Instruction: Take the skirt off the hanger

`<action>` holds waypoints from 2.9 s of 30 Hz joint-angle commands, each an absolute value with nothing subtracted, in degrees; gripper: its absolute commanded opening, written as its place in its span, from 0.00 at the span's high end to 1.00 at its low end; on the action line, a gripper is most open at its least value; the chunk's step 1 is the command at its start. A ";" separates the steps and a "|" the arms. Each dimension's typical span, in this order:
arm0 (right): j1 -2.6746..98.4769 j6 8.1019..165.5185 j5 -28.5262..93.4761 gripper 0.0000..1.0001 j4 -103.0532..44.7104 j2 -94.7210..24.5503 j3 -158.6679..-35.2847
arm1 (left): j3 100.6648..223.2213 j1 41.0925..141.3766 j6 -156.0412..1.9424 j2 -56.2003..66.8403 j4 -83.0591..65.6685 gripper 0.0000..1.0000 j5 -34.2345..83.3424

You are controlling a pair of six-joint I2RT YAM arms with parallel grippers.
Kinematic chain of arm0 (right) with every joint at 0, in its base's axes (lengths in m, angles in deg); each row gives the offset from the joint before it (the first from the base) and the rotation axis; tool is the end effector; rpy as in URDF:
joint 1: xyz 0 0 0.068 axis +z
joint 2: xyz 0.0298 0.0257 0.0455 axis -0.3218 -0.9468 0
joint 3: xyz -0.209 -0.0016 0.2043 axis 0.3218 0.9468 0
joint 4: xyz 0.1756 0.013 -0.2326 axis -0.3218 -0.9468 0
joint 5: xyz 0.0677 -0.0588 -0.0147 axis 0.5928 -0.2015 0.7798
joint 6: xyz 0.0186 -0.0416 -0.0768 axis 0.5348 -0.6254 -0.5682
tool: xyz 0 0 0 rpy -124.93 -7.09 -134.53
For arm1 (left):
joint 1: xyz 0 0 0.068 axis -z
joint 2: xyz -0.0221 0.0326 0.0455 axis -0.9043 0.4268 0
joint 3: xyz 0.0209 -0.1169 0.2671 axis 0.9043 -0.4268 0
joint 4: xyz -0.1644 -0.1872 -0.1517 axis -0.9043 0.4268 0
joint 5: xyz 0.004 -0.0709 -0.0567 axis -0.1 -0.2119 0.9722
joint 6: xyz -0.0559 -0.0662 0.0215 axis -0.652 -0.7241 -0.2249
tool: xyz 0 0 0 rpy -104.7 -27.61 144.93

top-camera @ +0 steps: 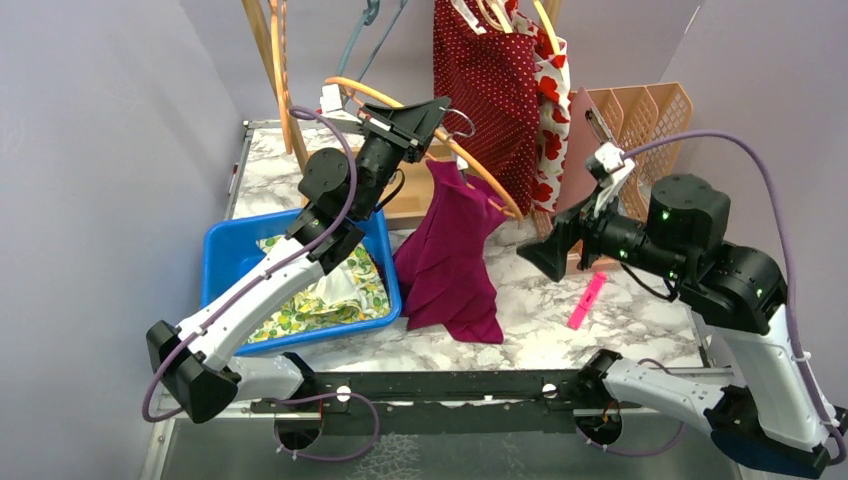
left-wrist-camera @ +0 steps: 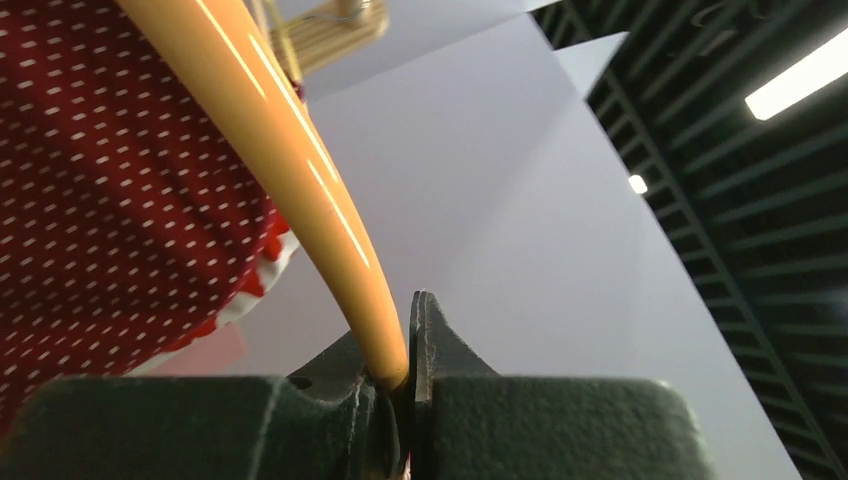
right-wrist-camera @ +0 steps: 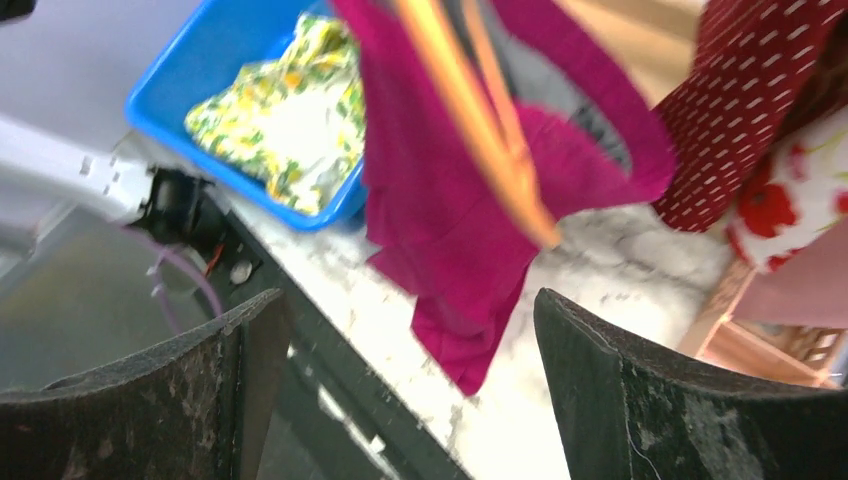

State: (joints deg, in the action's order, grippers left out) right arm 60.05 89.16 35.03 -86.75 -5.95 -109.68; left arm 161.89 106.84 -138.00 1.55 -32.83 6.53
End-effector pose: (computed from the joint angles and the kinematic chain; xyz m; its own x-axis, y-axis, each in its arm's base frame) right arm 0.1212 0.1253 0.4933 -0.3984 -0.1411 -0.9063 -0.7185 0.6622 0.2127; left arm 0.2636 -0.2201 0.5139 -0.4230 -0.8848 -0.1954 0.4828 -0.0376 -0.8749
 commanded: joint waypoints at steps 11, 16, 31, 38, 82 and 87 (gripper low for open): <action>60.17 83.94 43.96 0.28 -71.59 -18.46 -113.22 | 164.54 106.75 -150.55 -3.95 -9.61 1.00 5.47; 60.17 86.32 45.99 0.49 -64.64 -21.92 -110.49 | 165.09 106.70 -151.69 -3.69 -8.80 1.00 8.13; 60.17 98.16 40.24 0.99 -65.73 -18.20 -108.23 | 156.82 106.81 -126.52 -12.06 -9.26 0.01 19.17; 60.17 97.86 40.51 0.99 -68.83 -18.92 -112.96 | 152.98 112.64 -113.53 -9.93 -7.28 0.19 21.66; 60.17 108.53 39.01 0.99 -66.39 -19.68 -107.33 | 148.15 113.13 -120.77 -7.64 -26.61 0.75 14.51; 60.17 109.47 33.60 0.99 -63.81 -19.27 -105.85 | 151.43 113.08 -121.69 -11.40 -9.82 0.38 9.18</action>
